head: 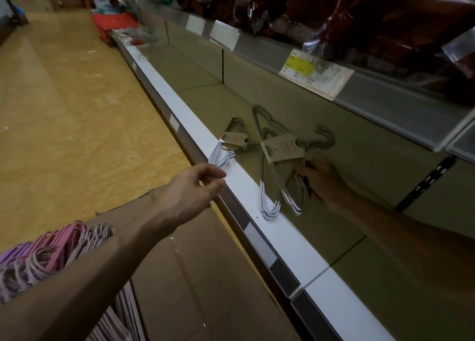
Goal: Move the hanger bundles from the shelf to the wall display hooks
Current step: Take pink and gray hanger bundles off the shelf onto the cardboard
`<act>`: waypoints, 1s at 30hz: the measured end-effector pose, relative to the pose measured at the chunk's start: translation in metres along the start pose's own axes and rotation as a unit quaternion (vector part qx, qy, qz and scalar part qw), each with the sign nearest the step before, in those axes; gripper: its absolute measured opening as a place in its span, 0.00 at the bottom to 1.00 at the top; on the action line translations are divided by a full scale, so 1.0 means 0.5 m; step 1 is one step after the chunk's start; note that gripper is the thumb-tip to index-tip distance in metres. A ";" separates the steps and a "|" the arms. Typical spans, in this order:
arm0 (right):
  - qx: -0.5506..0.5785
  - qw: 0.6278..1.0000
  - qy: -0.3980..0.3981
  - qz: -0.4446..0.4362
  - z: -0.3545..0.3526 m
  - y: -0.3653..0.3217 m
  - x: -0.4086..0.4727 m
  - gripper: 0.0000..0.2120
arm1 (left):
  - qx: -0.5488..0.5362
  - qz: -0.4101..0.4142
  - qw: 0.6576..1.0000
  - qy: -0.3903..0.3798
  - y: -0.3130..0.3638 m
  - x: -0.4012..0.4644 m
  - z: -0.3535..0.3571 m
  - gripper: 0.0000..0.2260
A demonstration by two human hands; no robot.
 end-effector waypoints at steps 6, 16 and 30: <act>-0.007 0.990 -0.136 -0.037 0.114 -0.055 -0.049 0.11 | -0.072 -0.063 0.993 0.064 -0.033 -0.013 -0.063 0.17; 0.017 0.944 -0.329 -0.033 0.265 -0.098 -0.118 0.11 | -0.241 -0.078 0.941 0.223 -0.069 -0.061 -0.206 0.22; 0.239 0.792 -0.544 0.139 0.373 -0.128 -0.185 0.10 | -0.335 -0.116 0.895 0.270 -0.136 -0.140 -0.318 0.07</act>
Point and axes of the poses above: each hand's wrist, its own x-axis towards the middle knuckle, its own z-axis out of the palm, y = z × x, the point moved 2 cm from there along x, towards the middle knuckle, and after that the axes turned 3 degrees about -y, right-handed, at the moved point
